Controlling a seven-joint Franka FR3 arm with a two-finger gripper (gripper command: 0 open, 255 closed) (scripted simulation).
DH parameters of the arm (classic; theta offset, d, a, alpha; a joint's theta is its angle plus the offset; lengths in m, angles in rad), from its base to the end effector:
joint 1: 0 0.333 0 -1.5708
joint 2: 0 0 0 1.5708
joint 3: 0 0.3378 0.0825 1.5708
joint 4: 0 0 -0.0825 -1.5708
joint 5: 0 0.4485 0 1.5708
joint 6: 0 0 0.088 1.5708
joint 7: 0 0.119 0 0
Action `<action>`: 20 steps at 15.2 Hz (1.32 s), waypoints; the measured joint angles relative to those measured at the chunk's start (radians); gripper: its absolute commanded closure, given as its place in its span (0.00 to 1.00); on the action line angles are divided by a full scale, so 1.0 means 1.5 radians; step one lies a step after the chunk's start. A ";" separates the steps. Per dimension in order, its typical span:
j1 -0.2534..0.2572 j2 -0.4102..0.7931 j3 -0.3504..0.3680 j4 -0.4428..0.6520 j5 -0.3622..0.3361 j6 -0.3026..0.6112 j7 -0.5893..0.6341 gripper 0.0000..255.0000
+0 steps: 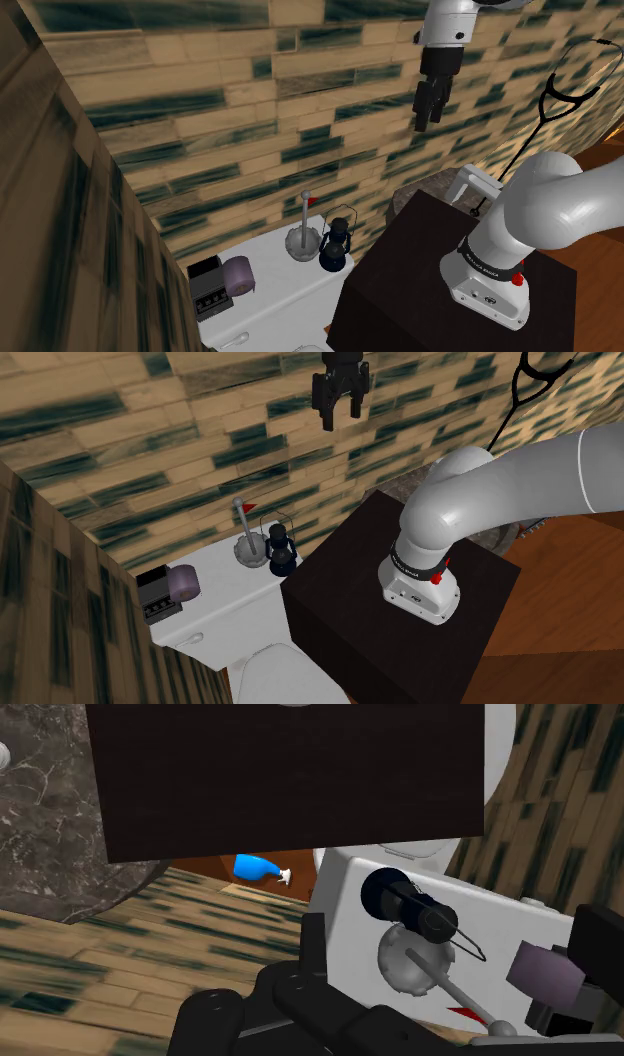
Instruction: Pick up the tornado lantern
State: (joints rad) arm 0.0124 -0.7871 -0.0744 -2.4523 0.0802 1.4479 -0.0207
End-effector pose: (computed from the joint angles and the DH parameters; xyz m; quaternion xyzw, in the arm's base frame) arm 0.3336 -0.0137 0.5348 -0.9918 0.0062 0.1069 0.0695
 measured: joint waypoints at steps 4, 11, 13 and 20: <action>-0.005 0.010 0.021 -0.040 0.023 0.046 0.045 0.00; -0.010 0.091 0.093 -0.111 0.103 0.196 0.193 0.00; -0.010 0.124 0.112 -0.125 0.126 0.245 0.232 0.00; -0.009 0.281 0.169 -0.148 0.198 0.428 0.353 0.00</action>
State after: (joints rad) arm -0.0016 -0.3657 0.1795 -2.6740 0.3773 2.0906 0.5083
